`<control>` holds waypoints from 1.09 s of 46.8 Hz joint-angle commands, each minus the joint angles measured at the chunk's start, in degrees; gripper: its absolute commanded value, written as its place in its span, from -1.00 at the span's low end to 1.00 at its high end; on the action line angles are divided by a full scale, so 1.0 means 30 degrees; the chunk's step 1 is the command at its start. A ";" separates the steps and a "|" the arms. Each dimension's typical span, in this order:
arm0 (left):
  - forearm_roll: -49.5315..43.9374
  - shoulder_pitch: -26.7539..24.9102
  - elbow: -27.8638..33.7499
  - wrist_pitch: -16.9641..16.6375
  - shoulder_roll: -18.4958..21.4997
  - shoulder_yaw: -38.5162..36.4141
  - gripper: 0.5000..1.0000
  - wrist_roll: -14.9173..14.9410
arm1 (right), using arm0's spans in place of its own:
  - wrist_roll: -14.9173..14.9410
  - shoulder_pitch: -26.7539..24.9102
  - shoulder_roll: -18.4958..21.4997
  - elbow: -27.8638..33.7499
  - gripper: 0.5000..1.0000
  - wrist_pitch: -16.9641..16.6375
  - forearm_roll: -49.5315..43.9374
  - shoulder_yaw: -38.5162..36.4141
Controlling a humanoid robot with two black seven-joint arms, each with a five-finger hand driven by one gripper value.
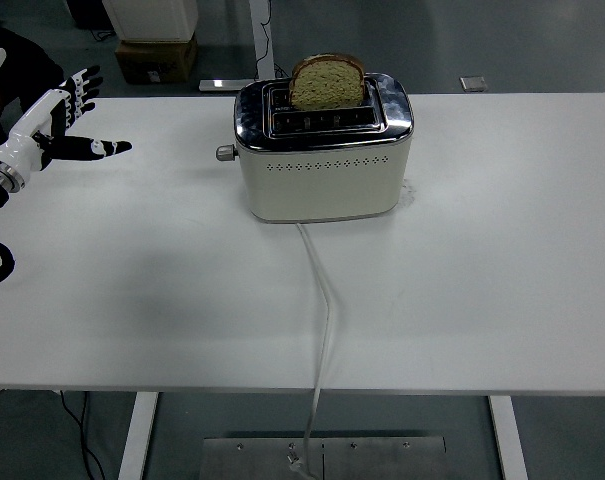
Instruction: Press down toaster
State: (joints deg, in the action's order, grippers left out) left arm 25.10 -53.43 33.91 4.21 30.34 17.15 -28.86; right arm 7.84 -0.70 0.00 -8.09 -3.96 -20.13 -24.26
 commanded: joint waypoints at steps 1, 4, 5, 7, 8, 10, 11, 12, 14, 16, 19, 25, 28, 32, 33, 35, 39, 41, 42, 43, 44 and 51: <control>-0.0953 -0.0032 0.0004 -0.0113 -0.0123 0.0024 1.00 0.0069 | 0.0023 -0.0001 0.0000 0.0001 1.00 0.0003 0.0000 -0.0027; -0.2006 -0.0032 0.0004 -0.0172 -0.0182 0.0170 1.00 0.0069 | 0.0023 -0.0001 0.0000 0.0001 1.00 0.0003 0.0000 -0.0027; -0.2445 -0.0032 0.0004 -0.0172 -0.0182 0.0200 1.00 0.0069 | 0.0023 -0.0001 0.0000 0.0001 1.00 0.0032 0.0000 0.0002; -0.3557 -0.0032 0.0004 -0.0172 -0.0211 0.0229 1.00 0.0069 | -0.0006 -0.0001 0.0000 0.0001 1.00 0.0003 0.0000 0.0002; -0.4143 -0.0032 0.0004 -0.0143 -0.0269 0.0200 1.00 0.0069 | 0.0023 -0.0001 0.0000 0.0001 0.99 0.0032 0.0000 0.0002; -0.5257 -0.0032 0.0004 -0.0143 -0.0503 0.0200 1.00 0.0069 | -0.0006 -0.0001 0.0000 0.0001 1.00 0.0003 0.0000 0.0002; -0.5726 -0.0032 0.0004 -0.0172 -0.0620 0.0200 1.00 0.0069 | -0.0006 -0.0001 0.0000 0.0001 1.00 0.0003 0.0000 0.0002; -0.6137 -0.0032 0.0004 -0.0172 -0.0737 0.0200 1.00 0.0069 | -0.0006 -0.0001 0.0000 0.0001 1.00 0.0003 0.0000 -0.0027; -0.6783 -0.0032 0.0004 -0.0202 -0.0972 0.0229 1.00 0.0069 | -0.0006 -0.0001 0.0000 0.0001 1.00 0.0003 0.0000 -0.0027; -0.7340 -0.0032 0.0004 -0.0202 -0.1264 0.0229 1.00 0.0069 | 0.0023 -0.0001 0.0000 0.0001 1.00 0.0003 0.0000 0.0002; -0.8131 0.0027 -0.0025 -0.0231 -0.1762 0.0259 1.00 0.0069 | 0.0023 -0.0001 0.0000 0.0001 1.00 0.0003 0.0000 -0.0027; -0.9391 0.0144 -0.0697 -0.0202 -0.2787 0.0288 1.00 0.0069 | 0.0023 -0.0001 0.0000 0.0001 1.00 0.0003 0.0000 -0.0027; -0.9890 0.0173 -0.1254 -0.0143 -0.3402 0.0346 1.00 0.0069 | 0.0023 -0.0001 0.0000 0.0001 1.00 0.0032 0.0000 0.0002; -1.0417 0.0203 -0.1811 -0.0026 -0.4019 0.0668 1.00 0.0098 | 0.0023 -0.0001 0.0000 0.0001 1.00 0.0003 0.0000 -0.0027; -1.0505 0.0232 -0.1899 -0.0026 -0.4107 0.0785 1.00 0.0098 | -0.0006 -0.0001 0.0000 0.0001 1.00 0.0003 0.0000 0.0002; -1.0652 0.0290 -0.1959 0.0003 -0.4254 0.1048 1.00 0.0098 | 0.0023 -0.0001 0.0000 0.0001 1.00 0.0003 0.0000 -0.0027; -1.0741 0.0349 -0.2076 0.0003 -0.4459 0.1459 1.00 0.0098 | -0.0006 -0.0001 0.0000 -0.0028 1.00 0.0003 0.0000 -0.0027; -1.0857 0.0466 -0.2222 0.0003 -0.4692 0.1606 1.00 0.0127 | 0.0023 -0.0001 0.0000 -0.0028 1.00 0.0003 0.0000 -0.0027; -1.0916 0.0524 -0.2280 0.0003 -0.4810 0.1693 1.00 0.0127 | -0.0006 -0.0001 0.0000 -0.0028 1.00 0.0003 0.0000 -0.0027; -1.1004 0.0554 -0.2397 0.0032 -0.4956 0.1810 1.00 0.0127 | -0.0006 -0.0001 0.0000 -0.0028 1.00 0.0003 -0.0029 -0.0027; -1.1033 0.0554 -0.2485 0.0033 -0.5073 0.1869 1.00 0.0127 | 0.0023 -0.0001 0.0000 -0.0028 1.00 0.0003 -0.0029 -0.0027; -1.1648 0.0964 -0.2867 0.0120 -0.5455 0.2513 1.00 0.0157 | -0.0006 0.0028 0.0000 -0.0028 1.00 0.0003 0.0000 -0.0027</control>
State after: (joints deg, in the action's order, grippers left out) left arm -8.98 -50.92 25.66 4.32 14.15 23.70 -28.43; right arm 7.85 -0.70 0.00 -8.17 -3.97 -20.21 -24.34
